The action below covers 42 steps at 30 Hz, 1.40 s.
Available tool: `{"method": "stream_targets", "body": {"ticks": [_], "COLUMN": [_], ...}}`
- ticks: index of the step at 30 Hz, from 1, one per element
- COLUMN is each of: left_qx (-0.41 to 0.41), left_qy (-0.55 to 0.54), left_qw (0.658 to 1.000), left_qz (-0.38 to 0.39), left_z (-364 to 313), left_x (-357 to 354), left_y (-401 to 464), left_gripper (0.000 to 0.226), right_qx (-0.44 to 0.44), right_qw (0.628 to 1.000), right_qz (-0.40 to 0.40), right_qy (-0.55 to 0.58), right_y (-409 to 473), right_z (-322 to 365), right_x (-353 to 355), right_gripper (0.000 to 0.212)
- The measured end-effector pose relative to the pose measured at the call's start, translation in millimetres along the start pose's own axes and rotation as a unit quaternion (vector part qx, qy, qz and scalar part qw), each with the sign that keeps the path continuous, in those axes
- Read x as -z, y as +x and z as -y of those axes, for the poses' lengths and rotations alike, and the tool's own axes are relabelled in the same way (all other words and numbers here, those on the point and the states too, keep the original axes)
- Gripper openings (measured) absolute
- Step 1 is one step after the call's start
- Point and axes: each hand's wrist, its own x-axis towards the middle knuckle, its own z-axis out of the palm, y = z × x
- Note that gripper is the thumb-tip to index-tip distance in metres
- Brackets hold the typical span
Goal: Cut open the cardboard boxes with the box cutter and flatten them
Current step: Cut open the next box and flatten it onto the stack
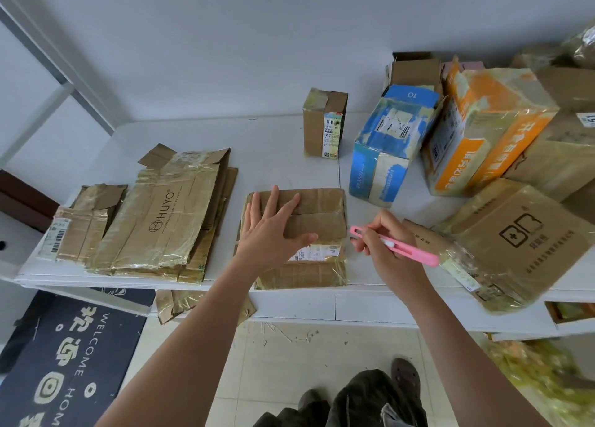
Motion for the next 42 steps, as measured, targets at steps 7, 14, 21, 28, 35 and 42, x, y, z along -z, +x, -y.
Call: {"method": "stream_targets", "body": {"ticks": [7,14,21,28,35,42], "left_qx": [0.026,0.108,0.254,0.256,0.202,-0.021], "left_qy": [0.003,0.075,-0.039,-0.361,-0.053,0.019], "left_qw": [0.999,0.986,0.954,0.893,0.976,0.996], "left_qz": [-0.047,-0.102,-0.153,-0.083,-0.066,-0.079], "left_z": [0.5,3.3,-6.0,-15.5,-16.7,10.0], "left_x": [25.8,31.8,26.0,19.7,20.0,3.7], "left_y": [10.3,19.4,10.1,-3.2,-12.8,-10.3], "left_gripper": [0.068,0.064,0.075,0.063,0.099,0.081], "right_qx": [-0.052,-0.097,-0.089,-0.102,-0.13,-0.124], "right_qw": [0.989,0.952,0.966,0.966,0.946,0.947], "right_qz": [-0.086,-0.201,-0.154,-0.134,-0.187,-0.186], "right_qy": [0.106,0.21,0.187,0.199,0.233,0.23], "right_y": [-16.8,-10.3,-16.8,-21.6,6.3,-2.5], "right_z": [5.1,12.4,22.1,21.5,17.7,4.1], "right_x": [-14.8,-13.5,-29.7,-54.3,-51.9,-54.3], "right_gripper": [0.017,0.015,0.012,0.013,0.012,0.012]}}
